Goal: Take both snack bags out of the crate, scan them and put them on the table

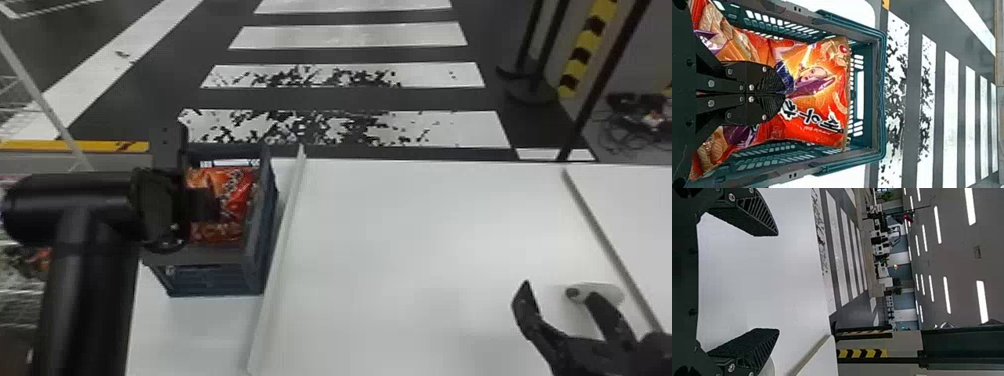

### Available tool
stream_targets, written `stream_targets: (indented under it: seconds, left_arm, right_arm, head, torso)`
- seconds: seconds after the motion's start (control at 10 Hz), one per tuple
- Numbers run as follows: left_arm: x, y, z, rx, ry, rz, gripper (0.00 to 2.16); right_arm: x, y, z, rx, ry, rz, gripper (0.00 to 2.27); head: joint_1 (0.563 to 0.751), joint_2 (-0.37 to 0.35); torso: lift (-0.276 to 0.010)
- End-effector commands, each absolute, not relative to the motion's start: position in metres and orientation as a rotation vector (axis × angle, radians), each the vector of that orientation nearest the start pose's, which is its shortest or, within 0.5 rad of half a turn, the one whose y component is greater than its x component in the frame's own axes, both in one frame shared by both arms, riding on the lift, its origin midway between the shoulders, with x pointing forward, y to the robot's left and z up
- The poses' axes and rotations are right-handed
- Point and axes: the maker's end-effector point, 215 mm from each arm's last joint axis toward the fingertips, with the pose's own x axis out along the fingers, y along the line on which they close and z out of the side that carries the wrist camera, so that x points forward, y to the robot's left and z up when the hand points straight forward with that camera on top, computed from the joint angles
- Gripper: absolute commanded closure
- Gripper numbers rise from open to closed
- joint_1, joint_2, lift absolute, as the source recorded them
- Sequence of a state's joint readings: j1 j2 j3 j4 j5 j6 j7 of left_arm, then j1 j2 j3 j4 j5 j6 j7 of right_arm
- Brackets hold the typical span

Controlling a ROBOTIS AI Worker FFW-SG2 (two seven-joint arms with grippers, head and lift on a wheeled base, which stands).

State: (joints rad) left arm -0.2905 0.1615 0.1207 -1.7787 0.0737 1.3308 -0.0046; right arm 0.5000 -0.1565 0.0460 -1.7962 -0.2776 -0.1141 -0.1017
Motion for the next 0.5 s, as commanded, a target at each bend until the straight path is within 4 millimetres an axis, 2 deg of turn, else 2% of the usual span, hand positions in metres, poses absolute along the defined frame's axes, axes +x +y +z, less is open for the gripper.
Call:
stream_targets:
  seconds: [0.0,0.4]
  left_arm:
    - [0.565,0.344,-0.394,-0.002,0.811,0.136,2.14]
    - [0.556,0.345,-0.375,0.08,0.796,0.172,2.14]
  right_arm:
    - [0.423,-0.26,-0.444,0.139,0.182,-0.05,0.12]
    - [0.422,-0.259,-0.449,0.138,0.197,-0.048,0.12]
  head:
    - [0.695,0.097]
    - [0.695,0.095]
  torso:
    - [-0.095]
    - [-0.095]
